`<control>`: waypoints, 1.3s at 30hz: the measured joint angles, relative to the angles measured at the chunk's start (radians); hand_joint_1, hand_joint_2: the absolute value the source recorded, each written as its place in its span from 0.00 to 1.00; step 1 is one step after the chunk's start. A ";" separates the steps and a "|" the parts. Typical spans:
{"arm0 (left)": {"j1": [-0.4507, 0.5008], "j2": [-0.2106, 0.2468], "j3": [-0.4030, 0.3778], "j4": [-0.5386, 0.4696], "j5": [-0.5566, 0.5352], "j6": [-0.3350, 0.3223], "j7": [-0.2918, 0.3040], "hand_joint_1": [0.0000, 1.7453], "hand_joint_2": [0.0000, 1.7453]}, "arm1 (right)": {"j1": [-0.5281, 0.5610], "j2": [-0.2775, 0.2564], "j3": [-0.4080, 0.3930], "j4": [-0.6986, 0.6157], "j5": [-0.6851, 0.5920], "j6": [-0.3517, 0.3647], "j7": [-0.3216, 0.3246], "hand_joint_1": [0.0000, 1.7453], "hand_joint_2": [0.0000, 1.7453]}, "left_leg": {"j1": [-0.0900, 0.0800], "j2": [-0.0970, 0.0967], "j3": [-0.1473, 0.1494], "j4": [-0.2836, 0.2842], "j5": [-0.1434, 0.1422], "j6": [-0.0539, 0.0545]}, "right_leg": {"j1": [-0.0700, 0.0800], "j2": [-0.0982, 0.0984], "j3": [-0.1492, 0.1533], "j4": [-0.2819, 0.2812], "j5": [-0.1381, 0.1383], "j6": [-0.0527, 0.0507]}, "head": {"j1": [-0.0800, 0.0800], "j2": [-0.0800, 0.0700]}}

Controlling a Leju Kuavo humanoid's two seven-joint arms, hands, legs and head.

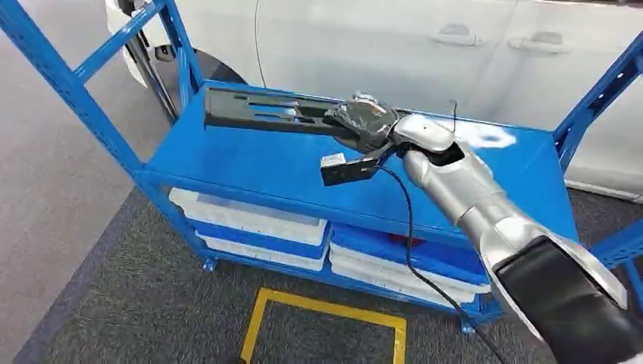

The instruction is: Take the parts from the cabinet and place them on the table.

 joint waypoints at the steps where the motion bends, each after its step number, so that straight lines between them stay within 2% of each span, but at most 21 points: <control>1: 0.000 0.000 0.000 0.000 0.000 0.003 -0.003 0.00 1.00 | -0.006 -0.014 -0.004 -0.030 -0.032 0.017 -0.010 1.00 1.00 | 0.000 0.001 -0.032 0.072 -0.026 -0.002 | 0.001 0.000 0.001 0.000 0.000 -0.001 | 0.000 0.000; 2: 0.000 0.000 0.000 0.000 0.000 0.008 -0.009 0.00 1.00 | -0.008 -0.028 -0.009 -0.066 -0.069 0.036 -0.022 1.00 1.00 | 0.000 0.001 -0.057 0.124 -0.031 -0.002 | 0.002 0.000 0.003 0.001 -0.001 -0.001 | 0.000 0.000; 3: 0.000 0.000 0.000 0.000 -0.001 0.012 -0.015 0.00 1.00 | -0.006 -0.037 -0.013 -0.090 -0.106 0.053 -0.036 1.00 1.00 | 0.000 0.001 -0.054 0.110 -0.010 -0.001 | 0.002 0.000 0.005 0.001 -0.003 -0.001 | 0.000 0.000; 6: -0.003 0.000 0.000 0.000 -0.008 0.035 -0.042 0.00 1.00 | 0.005 -0.070 -0.040 -0.187 -0.258 0.110 -0.088 1.00 1.00 | 0.001 0.001 0.056 -0.127 0.122 0.007 | 0.002 0.004 0.014 0.006 -0.012 0.007 | 0.000 0.000; 8: -0.006 -0.002 0.000 0.000 -0.006 0.043 -0.065 0.00 1.00 | 0.025 -0.090 -0.063 -0.257 -0.350 0.145 -0.106 1.00 1.00 | -0.001 -0.015 0.091 -0.202 0.120 0.019 | 0.008 0.010 0.010 0.012 -0.016 0.016 | 0.000 0.000; 11: -0.008 -0.002 -0.001 0.000 -0.006 0.053 -0.079 0.00 1.00 | 0.075 -0.096 -0.084 -0.343 -0.408 0.167 -0.119 1.00 1.00 | -0.005 -0.013 0.091 -0.198 0.119 0.037 | 0.006 0.012 0.012 0.003 -0.013 0.033 | 0.000 0.000; 13: -0.013 -0.005 -0.002 0.000 -0.006 0.053 -0.081 0.00 1.00 | 0.093 -0.095 -0.100 -0.381 -0.410 0.167 -0.119 1.00 1.00 | 0.003 -0.009 0.097 -0.213 0.127 0.049 | 0.002 0.016 0.003 0.026 -0.036 0.042 | 0.000 0.000; 17: -0.015 -0.006 -0.004 0.000 -0.019 0.075 -0.096 0.00 1.00 | 0.118 -0.077 -0.124 -0.417 -0.444 0.184 -0.128 1.00 1.00 | 0.002 -0.002 0.096 -0.212 0.126 0.059 | -0.001 0.017 -0.136 0.314 -0.156 0.053 | 0.000 0.000; 18: -0.015 -0.006 -0.009 0.000 -0.024 0.087 -0.112 0.00 1.00 | 0.133 -0.077 -0.129 -0.426 -0.471 0.198 -0.138 1.00 1.00 | 0.002 -0.002 0.097 -0.211 0.125 0.059 | -0.001 0.017 -0.147 0.327 -0.147 0.053 | 0.000 0.000; 20: -0.016 -0.008 -0.017 0.000 -0.019 0.107 -0.159 0.00 1.00 | 0.168 -0.077 -0.147 -0.458 -0.558 0.243 -0.165 1.00 1.00 | 0.001 -0.002 0.100 -0.208 0.122 0.058 | -0.001 0.017 -0.096 0.211 -0.065 0.048 | 0.000 0.000; 21: -0.016 -0.011 -0.021 0.000 -0.013 0.116 -0.183 0.00 0.00 | 0.183 -0.076 -0.160 -0.478 -0.603 0.265 -0.179 1.00 1.00 | 0.000 -0.002 0.103 -0.207 0.120 0.056 | 0.000 0.016 -0.052 0.115 -0.018 0.042 | 0.000 0.000; 22: -0.016 -0.015 -0.023 0.000 -0.005 0.117 -0.207 0.00 0.00 | 0.198 -0.074 -0.173 -0.499 -0.645 0.290 -0.193 1.00 1.00 | -0.001 -0.001 0.105 -0.207 0.118 0.054 | 0.003 0.007 -0.014 0.030 0.013 0.033 | 0.000 0.000; 23: -0.017 -0.018 -0.023 0.000 0.007 0.111 -0.227 0.00 1.00 | 0.214 -0.072 -0.186 -0.517 -0.687 0.314 -0.208 1.00 1.00 | -0.009 -0.001 0.102 -0.206 0.116 0.049 | 0.013 -0.002 -0.001 0.011 -0.003 0.029 | 0.000 0.000; 26: -0.018 -0.019 -0.017 0.000 0.058 0.031 -0.240 0.00 1.00 | 0.289 -0.070 -0.214 -0.569 -0.807 0.411 -0.234 1.00 1.00 | -0.003 0.007 0.107 -0.212 0.117 0.034 | 0.017 0.008 -0.003 0.003 -0.001 0.021 | 0.000 0.000; 28: -0.019 -0.018 -0.007 0.000 0.074 -0.010 -0.238 0.00 1.00 | 0.361 -0.077 -0.230 -0.610 -0.870 0.481 -0.247 1.00 1.00 | -0.003 0.005 0.106 -0.200 0.103 0.020 | 0.005 0.005 0.011 -0.017 0.008 0.009 | 0.000 0.000; 29: -0.019 -0.019 -0.004 0.000 0.077 -0.016 -0.238 0.00 1.00 | 0.391 -0.080 -0.230 -0.624 -0.888 0.503 -0.253 1.00 1.00 | -0.003 0.006 0.092 -0.162 0.073 0.016 | 0.004 0.005 0.012 -0.018 0.008 0.003 | 0.000 0.000; 31: -0.018 -0.018 0.002 0.000 0.082 -0.025 -0.229 0.00 1.00 | 0.449 -0.084 -0.228 -0.645 -0.918 0.556 -0.261 1.00 1.00 | 0.000 0.006 0.016 0.006 -0.011 0.008 | 0.005 0.006 0.012 -0.018 0.007 -0.001 | 0.000 0.000; 33: -0.014 -0.017 0.004 0.000 0.083 -0.025 -0.214 0.00 1.00 | 0.491 -0.084 -0.220 -0.646 -0.932 0.588 -0.261 1.00 1.00 | 0.000 0.006 -0.034 0.109 -0.037 0.004 | 0.005 0.008 0.011 -0.016 0.007 -0.002 | 0.000 0.000; 35: -0.011 -0.016 0.006 0.000 0.083 -0.025 -0.207 0.00 1.00 | 0.514 -0.084 -0.214 -0.646 -0.936 0.598 -0.261 1.00 1.00 | 0.002 0.006 0.007 0.021 0.026 0.005 | 0.004 0.013 0.012 -0.013 0.005 0.001 | 0.000 0.000; 37: -0.012 -0.015 0.006 0.000 0.082 -0.025 -0.206 0.00 1.00 | 0.518 -0.085 -0.213 -0.646 -0.942 0.600 -0.262 1.00 1.00 | 0.004 0.003 0.105 -0.174 0.112 0.009 | 0.003 0.018 0.014 -0.008 0.001 0.007 | 0.000 0.000; 39: -0.012 -0.015 0.007 0.000 0.082 -0.025 -0.204 0.00 1.00 | 0.519 -0.085 -0.212 -0.646 -0.946 0.603 -0.262 1.00 1.00 | 0.000 -0.002 0.119 -0.211 0.105 0.026 | 0.009 0.023 0.008 -0.003 0.000 0.018 | 0.000 0.000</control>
